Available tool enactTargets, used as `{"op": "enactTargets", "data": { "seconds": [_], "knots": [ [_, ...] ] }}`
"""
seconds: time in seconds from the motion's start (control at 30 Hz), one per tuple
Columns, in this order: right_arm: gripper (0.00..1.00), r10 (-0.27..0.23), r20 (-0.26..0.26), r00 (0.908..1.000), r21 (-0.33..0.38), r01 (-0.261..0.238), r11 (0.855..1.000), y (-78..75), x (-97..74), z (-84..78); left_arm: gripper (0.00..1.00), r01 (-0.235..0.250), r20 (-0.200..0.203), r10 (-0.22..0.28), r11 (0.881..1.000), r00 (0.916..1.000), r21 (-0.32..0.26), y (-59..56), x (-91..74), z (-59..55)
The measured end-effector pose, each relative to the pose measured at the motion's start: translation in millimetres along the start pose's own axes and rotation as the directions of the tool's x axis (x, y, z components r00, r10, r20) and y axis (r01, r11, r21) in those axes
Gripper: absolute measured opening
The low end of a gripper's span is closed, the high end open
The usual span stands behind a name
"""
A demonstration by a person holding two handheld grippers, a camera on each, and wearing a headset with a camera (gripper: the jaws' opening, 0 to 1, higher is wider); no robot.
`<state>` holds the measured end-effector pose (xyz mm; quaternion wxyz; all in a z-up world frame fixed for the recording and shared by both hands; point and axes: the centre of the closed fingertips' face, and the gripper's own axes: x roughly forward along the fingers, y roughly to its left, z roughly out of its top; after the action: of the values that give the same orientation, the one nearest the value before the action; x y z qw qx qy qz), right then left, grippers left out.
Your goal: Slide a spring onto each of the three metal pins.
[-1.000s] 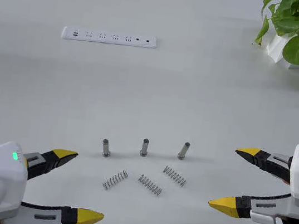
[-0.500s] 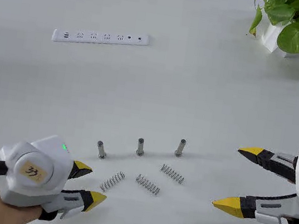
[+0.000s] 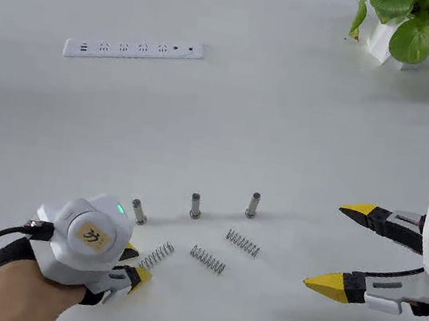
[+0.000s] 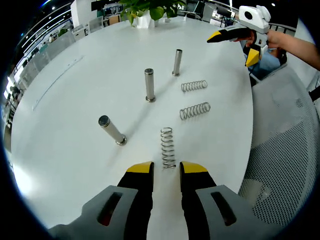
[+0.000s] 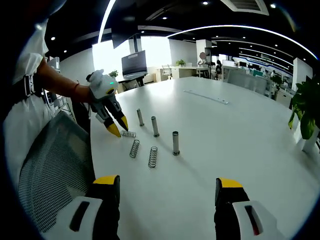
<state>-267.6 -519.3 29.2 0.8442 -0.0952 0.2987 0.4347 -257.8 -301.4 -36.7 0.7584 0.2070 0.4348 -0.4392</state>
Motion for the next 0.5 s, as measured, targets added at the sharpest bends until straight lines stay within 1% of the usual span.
{"op": "enactTargets", "data": {
  "seconds": [0.1,0.27,0.33,0.4,0.5],
  "knots": [
    [0.76,-0.003,-0.002,1.0000,0.004,0.003,1.000,-0.2,-0.9,-1.3,0.14,-0.005,-0.010,0.006,1.000,0.9999,0.017,0.8,0.6,0.5],
    [0.76,-0.007,-0.002,1.0000,0.006,0.007,1.000,-0.3,-1.1,-2.8,0.10,-0.028,-0.040,0.029,0.999,0.9988,0.040,4.4,1.3,0.0],
    [0.76,-0.008,-0.002,1.0000,0.007,0.008,1.000,0.1,-1.1,-2.8,0.09,-0.026,-0.053,0.029,0.998,0.9982,0.059,4.4,1.5,0.4],
    [0.75,-0.009,0.002,1.0000,0.007,0.009,1.000,0.4,-1.1,-2.1,0.08,-0.023,-0.070,0.030,0.995,0.9971,0.099,4.3,2.1,0.6],
    [0.75,-0.010,0.006,0.9999,0.011,0.010,1.000,0.9,-1.2,-1.8,0.08,-0.015,-0.086,0.026,0.993,0.9960,0.120,3.3,2.5,1.8]
  ]
}}
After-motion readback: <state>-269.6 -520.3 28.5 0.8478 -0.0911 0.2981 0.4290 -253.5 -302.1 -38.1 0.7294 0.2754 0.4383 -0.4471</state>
